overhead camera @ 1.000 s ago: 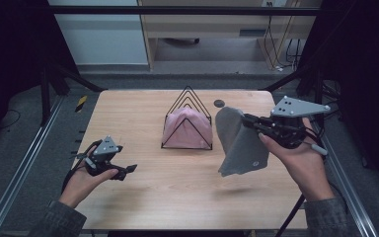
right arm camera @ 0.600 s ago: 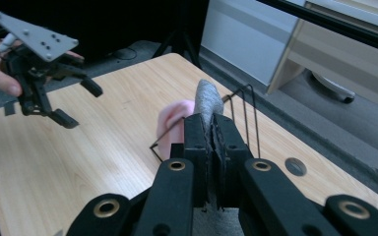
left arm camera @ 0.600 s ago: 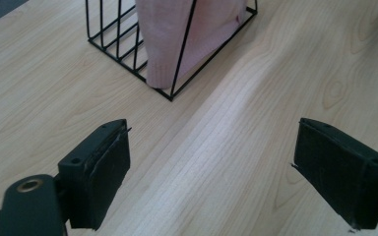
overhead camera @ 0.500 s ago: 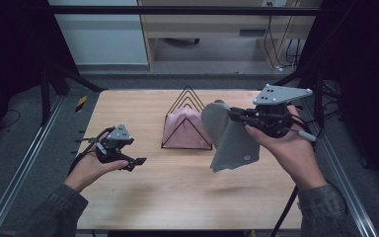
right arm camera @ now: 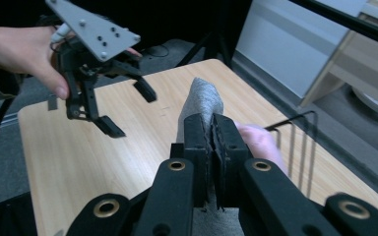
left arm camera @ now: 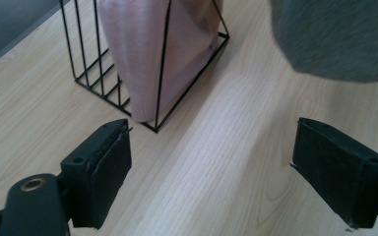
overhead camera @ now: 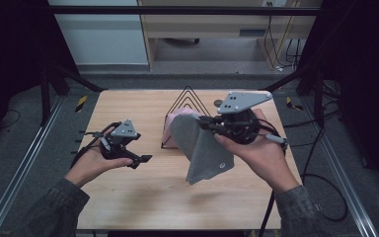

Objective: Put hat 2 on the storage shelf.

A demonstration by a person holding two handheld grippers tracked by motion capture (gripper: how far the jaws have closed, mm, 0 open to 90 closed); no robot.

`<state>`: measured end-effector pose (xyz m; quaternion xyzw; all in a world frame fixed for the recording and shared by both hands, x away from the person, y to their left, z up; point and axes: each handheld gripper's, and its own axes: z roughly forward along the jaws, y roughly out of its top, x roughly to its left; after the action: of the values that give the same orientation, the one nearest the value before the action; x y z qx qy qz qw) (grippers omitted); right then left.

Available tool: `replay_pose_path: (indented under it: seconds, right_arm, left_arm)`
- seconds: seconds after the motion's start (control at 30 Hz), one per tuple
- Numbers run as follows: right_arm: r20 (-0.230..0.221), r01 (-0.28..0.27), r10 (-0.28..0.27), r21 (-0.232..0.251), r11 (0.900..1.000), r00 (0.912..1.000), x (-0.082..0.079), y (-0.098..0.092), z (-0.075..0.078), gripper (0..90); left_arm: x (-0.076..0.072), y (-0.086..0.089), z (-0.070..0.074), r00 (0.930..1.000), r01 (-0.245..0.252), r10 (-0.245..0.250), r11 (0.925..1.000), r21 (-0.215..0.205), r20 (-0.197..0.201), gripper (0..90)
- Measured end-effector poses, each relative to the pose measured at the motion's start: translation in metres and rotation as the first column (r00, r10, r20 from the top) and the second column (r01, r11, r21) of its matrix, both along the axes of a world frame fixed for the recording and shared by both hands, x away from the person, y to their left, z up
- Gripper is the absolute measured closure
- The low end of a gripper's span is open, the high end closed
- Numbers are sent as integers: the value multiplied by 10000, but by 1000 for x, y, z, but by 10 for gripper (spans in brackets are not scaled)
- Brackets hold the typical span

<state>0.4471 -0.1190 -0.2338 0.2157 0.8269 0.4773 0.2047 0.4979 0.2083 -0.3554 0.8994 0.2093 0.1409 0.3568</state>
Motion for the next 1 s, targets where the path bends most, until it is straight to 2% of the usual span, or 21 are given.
replay_pose_path:
  seconds: [0.17, 0.4, 0.5, 0.7, 0.77, 0.8, 1.0]
  right_arm:
    - [-101, -348, 346, -228, 9991, 9994, 0, 18, -8, 862]
    - [-288, -539, 532, -260, 9982, 9982, 0, 30, -15, 861]
    - [-308, -613, 605, -267, 9978, 9977, 0, 33, -16, 861]
    - [-438, -739, 723, -354, 9966, 9964, 0, 39, -21, 860]
    - [-488, -742, 724, -367, 9966, 9962, 0, 40, -22, 860]
    - [-491, -742, 724, -358, 9966, 9962, 1, 39, -23, 860]
    - [-584, -507, 493, -219, 9985, 9971, 2, 30, -27, 860]
  left_arm:
    - [-5, -10, 2, 9993, 368, -367, 9993, -53, 89, 175]
    - [-3, -18, 3, 9983, 547, -544, 9984, -158, 200, 241]
    - [-1, -23, 5, 9979, 589, -581, 9979, -287, 272, 310]
    - [0, -34, 8, 9942, 1016, -1011, 9948, -122, 355, 424]
    - [1, -37, 7, 9938, 1058, -1050, 9942, -214, 364, 496]
    - [1, -38, 8, 9930, 1120, -1115, 9937, -104, 391, 545]
    - [2, -43, 8, 9927, 1191, -1178, 9910, -613, 239, 828]
